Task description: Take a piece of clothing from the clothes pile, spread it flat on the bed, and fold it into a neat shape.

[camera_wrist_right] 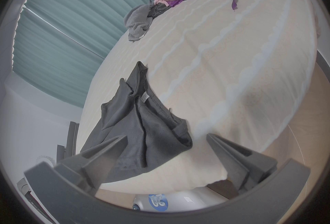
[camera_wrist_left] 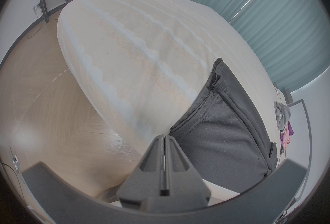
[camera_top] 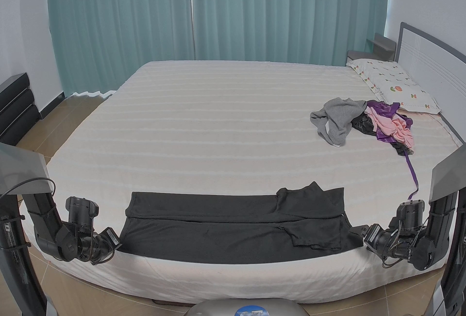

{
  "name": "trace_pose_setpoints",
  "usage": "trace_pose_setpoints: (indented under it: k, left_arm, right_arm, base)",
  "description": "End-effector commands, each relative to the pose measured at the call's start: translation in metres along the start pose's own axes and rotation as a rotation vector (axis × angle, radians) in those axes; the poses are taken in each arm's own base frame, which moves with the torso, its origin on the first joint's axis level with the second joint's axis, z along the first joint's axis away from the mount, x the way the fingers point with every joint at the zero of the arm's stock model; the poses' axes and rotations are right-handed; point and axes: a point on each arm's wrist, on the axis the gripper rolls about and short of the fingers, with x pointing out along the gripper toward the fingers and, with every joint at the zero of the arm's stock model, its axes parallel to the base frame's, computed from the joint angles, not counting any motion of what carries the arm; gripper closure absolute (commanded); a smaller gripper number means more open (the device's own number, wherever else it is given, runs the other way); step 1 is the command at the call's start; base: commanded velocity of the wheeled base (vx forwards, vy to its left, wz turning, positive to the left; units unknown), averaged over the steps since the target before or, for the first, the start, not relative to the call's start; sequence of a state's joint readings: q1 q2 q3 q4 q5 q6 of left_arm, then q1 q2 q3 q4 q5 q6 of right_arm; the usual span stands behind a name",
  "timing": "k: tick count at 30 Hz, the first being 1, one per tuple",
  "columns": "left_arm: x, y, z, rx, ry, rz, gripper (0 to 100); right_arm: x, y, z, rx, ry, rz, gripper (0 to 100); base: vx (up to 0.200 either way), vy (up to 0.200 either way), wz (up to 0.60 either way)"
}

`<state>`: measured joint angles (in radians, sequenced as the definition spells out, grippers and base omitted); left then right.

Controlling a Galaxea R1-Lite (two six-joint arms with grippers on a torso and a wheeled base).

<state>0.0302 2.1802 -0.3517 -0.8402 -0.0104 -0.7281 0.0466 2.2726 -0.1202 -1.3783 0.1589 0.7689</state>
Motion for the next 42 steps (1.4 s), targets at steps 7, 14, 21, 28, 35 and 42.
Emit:
trace_pose_setpoints:
  k: [7,14,21,28,35,42]
  left_arm:
    - [0.001,-0.001,0.001,-0.002,-0.002,-0.005,100]
    - [-0.001,-0.001,0.002,-0.002,-0.007,-0.011,100]
    - [-0.002,0.000,0.003,-0.004,-0.009,-0.009,100]
    - [-0.003,0.000,0.002,-0.003,-0.006,-0.008,100]
    - [-0.003,0.000,0.002,-0.003,0.002,-0.015,0]
    - [-0.011,-0.003,0.012,-0.021,-0.041,-0.050,0]
  right_arm:
    - [0.013,-0.003,-0.002,0.006,0.017,-0.013,100]
    - [0.004,-0.007,-0.002,0.008,0.011,-0.037,100]
    - [-0.006,-0.007,0.001,-0.003,-0.008,-0.036,100]
    - [-0.007,-0.009,-0.001,-0.026,0.000,-0.045,100]
    - [-0.005,-0.010,0.000,-0.032,-0.002,-0.045,0]
    - [-0.015,-0.005,0.015,-0.019,-0.082,-0.010,0]
  base:
    - [0.000,0.000,0.00]
    - [0.000,0.000,0.00]
    - [0.000,0.000,0.00]
    - [0.000,0.000,0.00]
    - [0.000,0.000,0.00]
    - [0.000,0.000,0.00]
